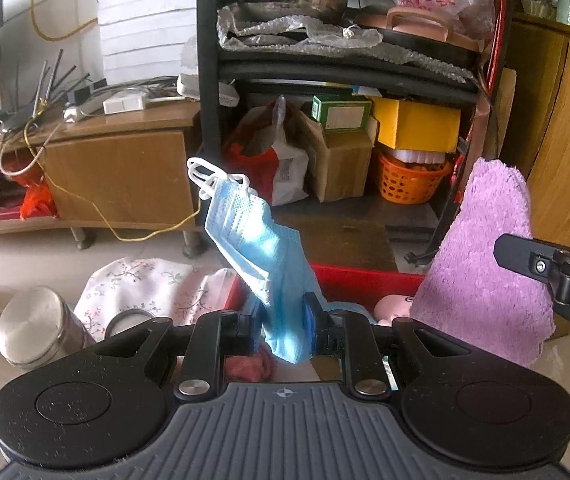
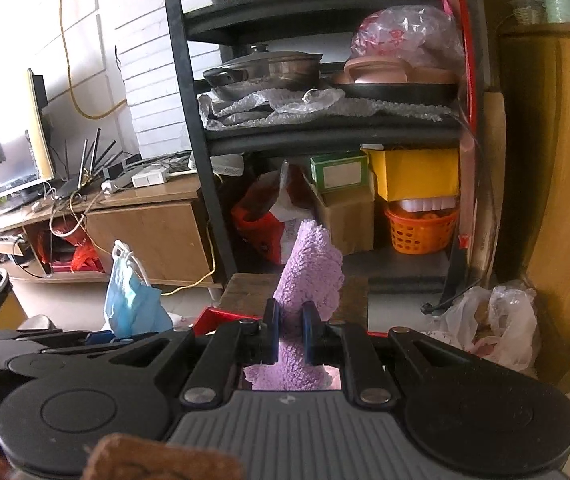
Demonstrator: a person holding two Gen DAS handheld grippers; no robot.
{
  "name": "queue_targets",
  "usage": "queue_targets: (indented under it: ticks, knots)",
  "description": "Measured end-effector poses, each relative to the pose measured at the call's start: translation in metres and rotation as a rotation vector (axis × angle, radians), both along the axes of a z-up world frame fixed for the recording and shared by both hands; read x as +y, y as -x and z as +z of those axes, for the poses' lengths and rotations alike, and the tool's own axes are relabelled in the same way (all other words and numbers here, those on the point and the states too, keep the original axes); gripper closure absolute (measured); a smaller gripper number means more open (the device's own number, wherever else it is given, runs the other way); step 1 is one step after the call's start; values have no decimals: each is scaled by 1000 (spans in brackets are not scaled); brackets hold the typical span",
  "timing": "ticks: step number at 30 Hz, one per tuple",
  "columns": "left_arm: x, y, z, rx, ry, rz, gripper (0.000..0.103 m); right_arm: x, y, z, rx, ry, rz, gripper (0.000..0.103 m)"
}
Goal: Organize soft objects
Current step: 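Open both grippers to drop the mask and lilac towel into the red box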
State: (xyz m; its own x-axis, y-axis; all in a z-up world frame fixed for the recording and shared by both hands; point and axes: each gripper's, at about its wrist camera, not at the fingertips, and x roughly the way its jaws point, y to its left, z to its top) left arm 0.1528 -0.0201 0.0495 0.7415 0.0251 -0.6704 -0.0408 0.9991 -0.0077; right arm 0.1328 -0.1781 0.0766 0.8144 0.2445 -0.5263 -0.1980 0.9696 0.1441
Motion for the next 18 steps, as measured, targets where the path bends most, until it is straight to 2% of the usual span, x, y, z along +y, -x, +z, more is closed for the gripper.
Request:
queue_targets:
  ticks: [7, 10, 12, 13, 15, 18]
  knots:
    - [-2, -9, -6, 6, -27, 10, 82, 9, -12, -8, 6, 31, 15, 103]
    - [-3, -12, -12, 26, -38, 9, 74, 12, -19, -14, 26, 41, 24, 103]
    - [-2, -14, -14, 39, -36, 17, 50, 13, -23, -20, 47, 55, 19, 103]
    - [-2, -14, -15, 36, -30, 17, 31, 13, -24, -22, 56, 60, 21, 103]
    - [-3, -13, -13, 23, -45, 18, 28, 13, -25, -24, 65, 64, 15, 85]
    - [-6, -10, -12, 14, -85, 20, 20, 10, -22, -23, 55, 63, -1, 82]
